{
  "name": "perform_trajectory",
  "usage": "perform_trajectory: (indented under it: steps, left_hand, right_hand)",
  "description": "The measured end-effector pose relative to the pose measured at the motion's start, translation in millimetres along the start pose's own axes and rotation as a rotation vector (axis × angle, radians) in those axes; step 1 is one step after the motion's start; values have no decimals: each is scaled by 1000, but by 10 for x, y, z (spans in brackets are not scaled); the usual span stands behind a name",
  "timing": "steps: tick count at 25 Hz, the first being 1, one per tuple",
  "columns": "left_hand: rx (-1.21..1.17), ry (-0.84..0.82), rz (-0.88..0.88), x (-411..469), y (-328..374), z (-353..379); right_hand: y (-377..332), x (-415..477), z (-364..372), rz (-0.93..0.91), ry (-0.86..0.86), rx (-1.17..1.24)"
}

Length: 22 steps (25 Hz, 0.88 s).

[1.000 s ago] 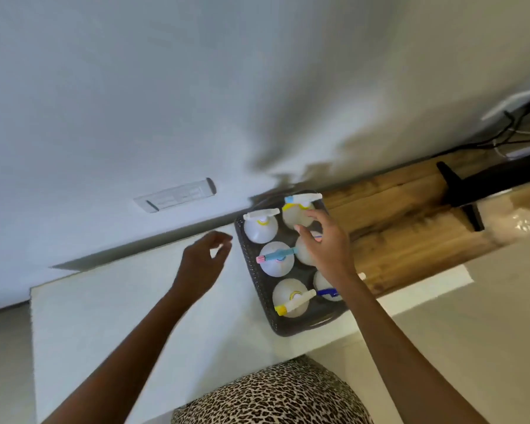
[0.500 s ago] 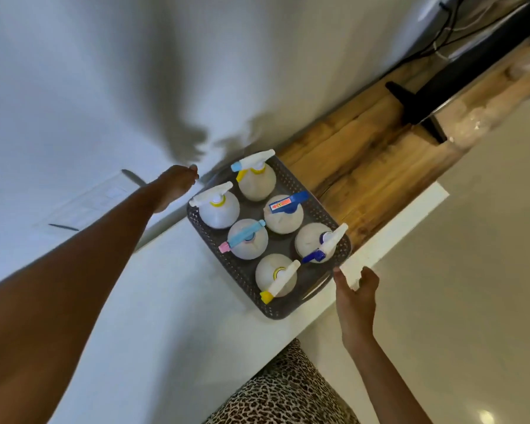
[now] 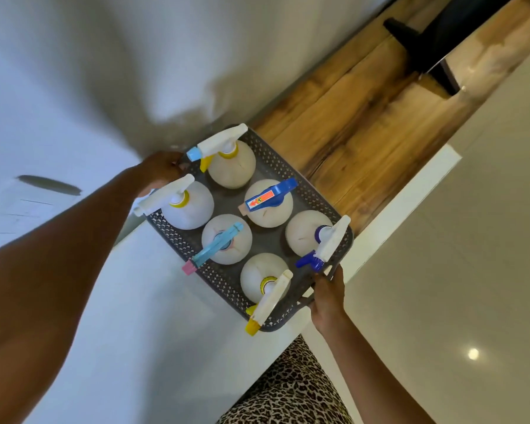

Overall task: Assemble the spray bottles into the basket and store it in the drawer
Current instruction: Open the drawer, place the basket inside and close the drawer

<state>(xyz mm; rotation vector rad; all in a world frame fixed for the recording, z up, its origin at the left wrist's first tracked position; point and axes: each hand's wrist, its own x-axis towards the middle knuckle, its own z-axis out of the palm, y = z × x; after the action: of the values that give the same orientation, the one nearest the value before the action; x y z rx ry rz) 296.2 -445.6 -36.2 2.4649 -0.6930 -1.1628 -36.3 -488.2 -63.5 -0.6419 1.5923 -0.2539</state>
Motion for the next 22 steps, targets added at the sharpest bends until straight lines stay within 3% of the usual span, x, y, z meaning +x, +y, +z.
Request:
perform_trajectory:
  steps: [8,16,22]
  left_hand:
    - [68,148,-28,-218,-115,48]
    - [-191,278,-201,-1185,-569,-27]
    - [-480,447,-254,-2498,-1206,197]
  right_hand:
    - [-127,-26,-76,-79,-63,-41]
    - [-443,-357,-100,-219,-161,-232]
    - [-325,-833,52,-319,-328,-426]
